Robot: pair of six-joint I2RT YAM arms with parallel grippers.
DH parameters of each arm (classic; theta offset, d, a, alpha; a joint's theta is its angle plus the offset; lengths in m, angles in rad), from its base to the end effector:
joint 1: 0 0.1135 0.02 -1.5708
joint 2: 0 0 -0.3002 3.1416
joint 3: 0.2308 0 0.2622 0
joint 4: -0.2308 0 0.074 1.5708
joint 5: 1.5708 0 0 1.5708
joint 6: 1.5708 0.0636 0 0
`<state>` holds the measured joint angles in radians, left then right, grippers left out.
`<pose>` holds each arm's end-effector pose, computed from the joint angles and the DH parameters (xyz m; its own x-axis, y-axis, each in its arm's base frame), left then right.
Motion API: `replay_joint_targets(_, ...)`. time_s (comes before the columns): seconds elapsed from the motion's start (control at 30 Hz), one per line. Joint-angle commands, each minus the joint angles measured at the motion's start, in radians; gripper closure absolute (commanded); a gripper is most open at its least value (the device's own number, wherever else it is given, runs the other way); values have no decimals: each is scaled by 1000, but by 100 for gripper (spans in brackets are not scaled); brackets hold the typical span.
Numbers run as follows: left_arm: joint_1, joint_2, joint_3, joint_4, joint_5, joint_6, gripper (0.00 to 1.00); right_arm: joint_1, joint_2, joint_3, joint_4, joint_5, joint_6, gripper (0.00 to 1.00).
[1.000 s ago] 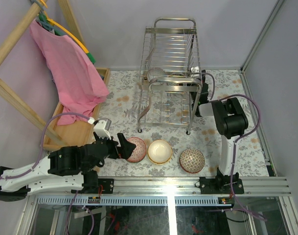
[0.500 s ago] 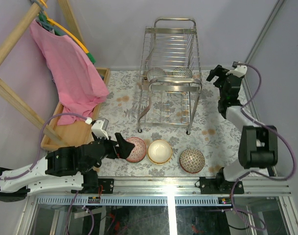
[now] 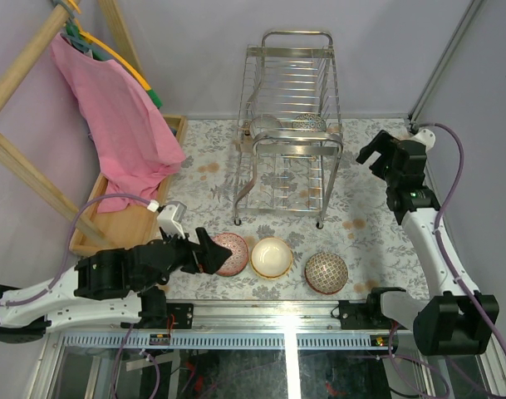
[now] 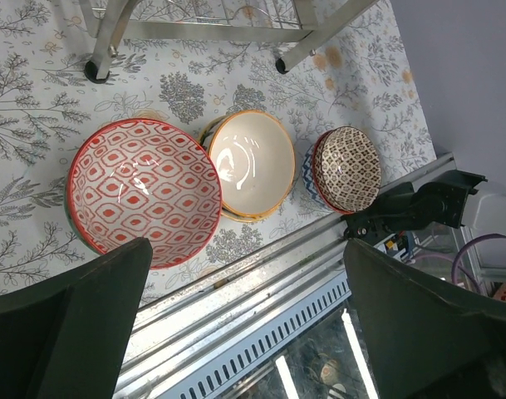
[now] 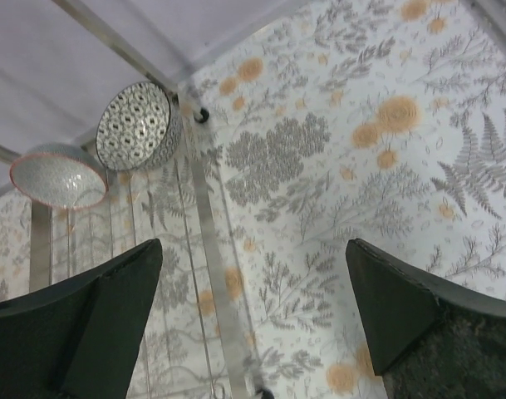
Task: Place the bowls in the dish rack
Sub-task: Adjust the bowl in the dish rack.
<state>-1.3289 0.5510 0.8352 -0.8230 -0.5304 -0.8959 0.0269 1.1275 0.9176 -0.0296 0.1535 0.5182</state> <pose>0.0559 -0.0923 0.3337 -0.6495 -0.1792 -0.7390 0.3623 0.7815 -0.5080 0.2865 -0.0020 0.3577 -0.1456 0.4858 -0.8619 0.2234 0.8648 0.4497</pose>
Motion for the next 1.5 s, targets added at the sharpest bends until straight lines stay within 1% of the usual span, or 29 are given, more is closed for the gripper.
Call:
replay_joint_targets(0.0, -5, -24, 29, 30, 25, -10, 0, 4, -45, 116, -275, -86, 25, 1)
replay_joint_targets(0.03, -5, -23, 34, 22, 26, -13, 0, 4, -46, 134, -332, -102, 21, 1)
replay_joint_targets(0.17, -6, -16, 49, 3, 35, -24, 0, 5, -52, 197, -456, -126, 8, 1)
replay_joint_targets(0.23, -6, -10, 50, 2, 37, -28, 0, 4, -61, 197, -456, -150, 8, 1)
replay_joint_targets(0.33, -6, 6, 52, 5, 40, -37, 0, 2, -53, 177, -397, -196, -4, 1)
replay_joint_targets(0.37, -6, 12, 51, 8, 39, -37, 0, 0, -25, 191, -386, -202, -3, 1)
replay_joint_targets(0.4, -6, 16, 50, 13, 38, -35, 0, -2, 14, 219, -387, -199, 1, 3)
replay_joint_targets(0.53, -5, 34, 40, 31, 22, -32, 0, -5, 245, 414, -395, -197, -16, 7)
replay_joint_targets(0.6, -6, 36, 26, 43, 3, -31, 0, -5, 344, 473, -344, -196, -19, 8)
replay_joint_targets(0.7, -6, 40, 11, 55, -27, -27, 0, -5, 494, 558, -225, -237, -34, 10)
replay_joint_targets(0.83, -6, 34, -10, 54, -46, -35, 0, -5, 723, 716, -165, -274, -60, 16)
replay_joint_targets(0.97, -5, -13, -44, 53, -43, -53, 0, -5, 866, 811, -74, -331, -70, 23)
replay_joint_targets(1.03, -5, -37, -58, 51, -44, -54, 0, -5, 941, 878, -72, -353, -67, 26)
replay_joint_targets(1.1, -6, -56, -64, 42, -48, -54, 0, -4, 1009, 961, -89, -375, -69, 29)
replay_joint_targets(1.17, -5, -68, -65, 31, -60, -54, 0, 0, 1052, 998, -83, -394, -70, 31)
replay_joint_targets(1.47, -5, -70, -81, 31, -83, -48, 0, 52, 1110, 1015, -41, -370, -119, 31)
